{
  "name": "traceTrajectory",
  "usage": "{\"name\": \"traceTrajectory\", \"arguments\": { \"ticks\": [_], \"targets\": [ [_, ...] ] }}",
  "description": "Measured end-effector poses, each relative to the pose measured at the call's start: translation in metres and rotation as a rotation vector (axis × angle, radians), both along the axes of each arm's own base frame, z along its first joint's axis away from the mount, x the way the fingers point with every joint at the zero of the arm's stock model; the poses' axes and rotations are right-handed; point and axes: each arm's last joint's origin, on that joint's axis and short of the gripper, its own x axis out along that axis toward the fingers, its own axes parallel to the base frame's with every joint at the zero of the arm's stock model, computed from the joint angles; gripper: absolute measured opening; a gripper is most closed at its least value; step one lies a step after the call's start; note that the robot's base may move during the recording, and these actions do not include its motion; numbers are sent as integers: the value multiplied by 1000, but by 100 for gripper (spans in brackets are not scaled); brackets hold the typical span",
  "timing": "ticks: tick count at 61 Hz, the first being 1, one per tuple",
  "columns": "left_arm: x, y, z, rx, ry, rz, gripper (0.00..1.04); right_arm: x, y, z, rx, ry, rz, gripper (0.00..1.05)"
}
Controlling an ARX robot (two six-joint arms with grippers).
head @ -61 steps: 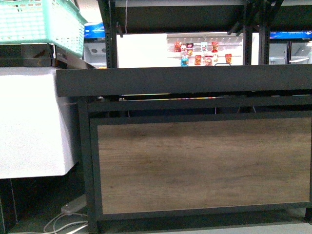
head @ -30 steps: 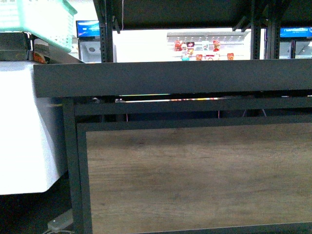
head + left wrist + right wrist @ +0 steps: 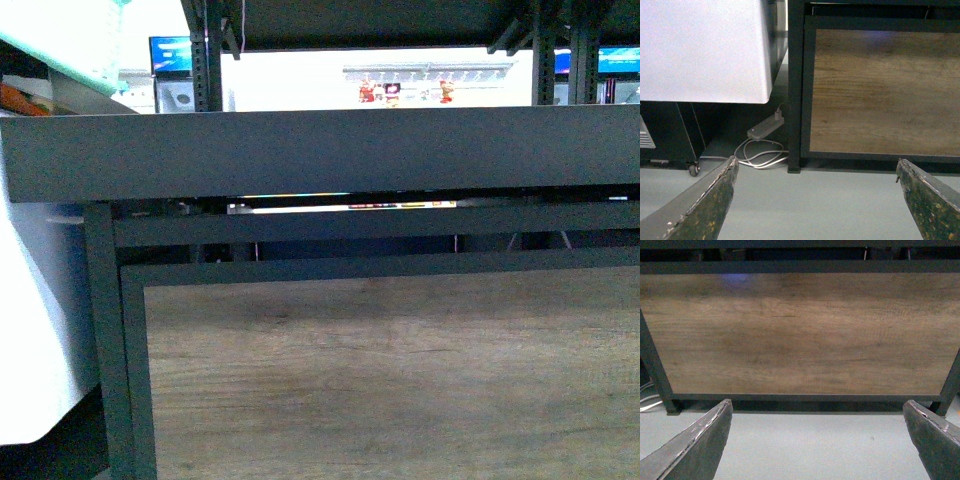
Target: Pick lemon from shelf
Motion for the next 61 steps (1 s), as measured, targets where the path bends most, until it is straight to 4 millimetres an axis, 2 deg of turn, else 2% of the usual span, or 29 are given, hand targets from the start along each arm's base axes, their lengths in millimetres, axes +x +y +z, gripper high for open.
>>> {"name": "traceTrajectory", "arguments": {
  "ticks": [61],
  "targets": [
    [0,0,0,0,-1,0,97,0,0,0,0,0,0,102]
  ]
}}
